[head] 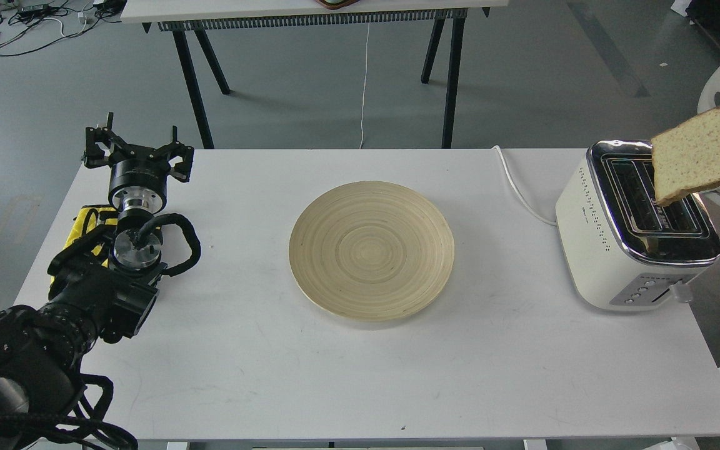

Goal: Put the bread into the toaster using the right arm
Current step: 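Lower the bread slice edge-first into the toaster slot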

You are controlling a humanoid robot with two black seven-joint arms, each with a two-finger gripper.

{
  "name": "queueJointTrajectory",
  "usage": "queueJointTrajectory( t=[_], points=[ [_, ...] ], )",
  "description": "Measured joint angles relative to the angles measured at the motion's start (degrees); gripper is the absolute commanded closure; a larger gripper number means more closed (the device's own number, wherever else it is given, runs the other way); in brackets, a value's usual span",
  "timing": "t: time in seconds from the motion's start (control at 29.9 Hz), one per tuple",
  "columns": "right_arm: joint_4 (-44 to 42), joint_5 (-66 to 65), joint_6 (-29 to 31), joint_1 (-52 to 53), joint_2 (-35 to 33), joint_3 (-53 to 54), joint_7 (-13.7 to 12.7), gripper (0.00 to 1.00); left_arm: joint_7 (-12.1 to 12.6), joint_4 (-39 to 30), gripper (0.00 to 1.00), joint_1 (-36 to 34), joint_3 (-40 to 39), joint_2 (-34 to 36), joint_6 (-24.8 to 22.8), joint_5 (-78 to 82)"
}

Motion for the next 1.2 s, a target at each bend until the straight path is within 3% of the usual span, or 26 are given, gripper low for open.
queueJointTrajectory(
  t=[1.2],
  points=[
    [2.06, 0.05, -0.01, -2.13, 1.56, -0.07, -0.33, 0.85, 0.00, 0.00, 0.00, 0.02, 0.00, 0.00, 0.00, -0.03]
  ],
)
